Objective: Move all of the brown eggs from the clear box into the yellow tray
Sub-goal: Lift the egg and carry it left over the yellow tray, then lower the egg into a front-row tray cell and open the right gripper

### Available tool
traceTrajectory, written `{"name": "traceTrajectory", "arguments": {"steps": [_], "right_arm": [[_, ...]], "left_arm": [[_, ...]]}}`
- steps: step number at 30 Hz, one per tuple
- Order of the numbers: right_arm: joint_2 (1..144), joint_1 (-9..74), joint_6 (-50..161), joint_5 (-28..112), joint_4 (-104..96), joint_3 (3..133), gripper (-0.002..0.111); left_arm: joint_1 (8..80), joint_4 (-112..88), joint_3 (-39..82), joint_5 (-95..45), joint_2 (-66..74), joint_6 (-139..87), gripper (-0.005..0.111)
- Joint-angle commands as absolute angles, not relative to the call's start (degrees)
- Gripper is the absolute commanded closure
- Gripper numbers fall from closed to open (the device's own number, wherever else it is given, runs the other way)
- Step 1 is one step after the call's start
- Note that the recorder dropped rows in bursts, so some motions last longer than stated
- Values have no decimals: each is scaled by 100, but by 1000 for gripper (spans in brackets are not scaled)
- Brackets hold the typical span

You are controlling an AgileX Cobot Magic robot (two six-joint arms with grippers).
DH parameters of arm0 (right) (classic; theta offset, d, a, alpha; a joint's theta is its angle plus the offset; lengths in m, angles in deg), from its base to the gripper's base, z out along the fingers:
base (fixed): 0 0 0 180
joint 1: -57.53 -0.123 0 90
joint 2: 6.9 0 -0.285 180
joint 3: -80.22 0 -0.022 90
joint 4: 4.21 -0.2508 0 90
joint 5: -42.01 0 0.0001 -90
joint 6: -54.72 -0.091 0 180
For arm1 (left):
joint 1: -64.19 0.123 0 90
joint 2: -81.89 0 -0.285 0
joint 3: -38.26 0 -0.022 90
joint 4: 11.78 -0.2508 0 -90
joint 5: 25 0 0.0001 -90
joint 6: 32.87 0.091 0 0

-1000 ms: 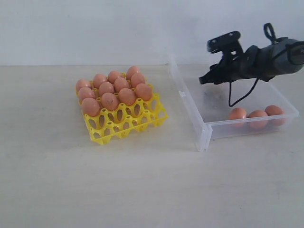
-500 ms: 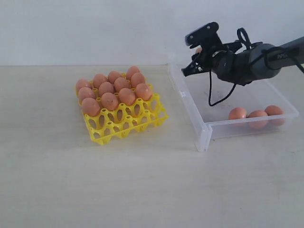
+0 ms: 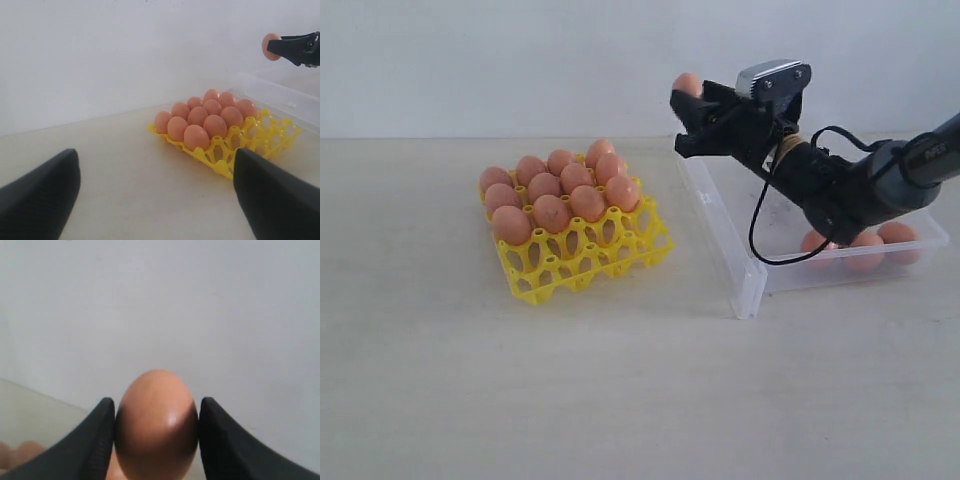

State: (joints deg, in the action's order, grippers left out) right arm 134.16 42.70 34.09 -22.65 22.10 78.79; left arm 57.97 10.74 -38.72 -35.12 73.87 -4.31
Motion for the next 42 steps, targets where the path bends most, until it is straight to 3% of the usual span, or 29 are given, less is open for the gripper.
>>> {"name": "traceTrajectory", "arguments": {"steps": [1,17,21,29,42], "right_arm": [[13348,4439,1626,-2795,4005,8130,108],[13359,3179,723,-2795,7003,8310,108],[13359,2951,767,-2795,7010,8310,108],[13359,2731,1330,-1424,5905,8310,108],[13939,2706,511,-1264,6110,8828,108]], "left_arm": [[5760,1112,-3895,-3509,7410,-476,29],[5760,1112,-3895,-3509,7410,-476,29],[5760,1112,-3895,-3509,7410,-476,29],[5760,1112,-3895,-3509,7410,-476,29],[5760,1112,-3895,-3509,7410,-476,29]]}}
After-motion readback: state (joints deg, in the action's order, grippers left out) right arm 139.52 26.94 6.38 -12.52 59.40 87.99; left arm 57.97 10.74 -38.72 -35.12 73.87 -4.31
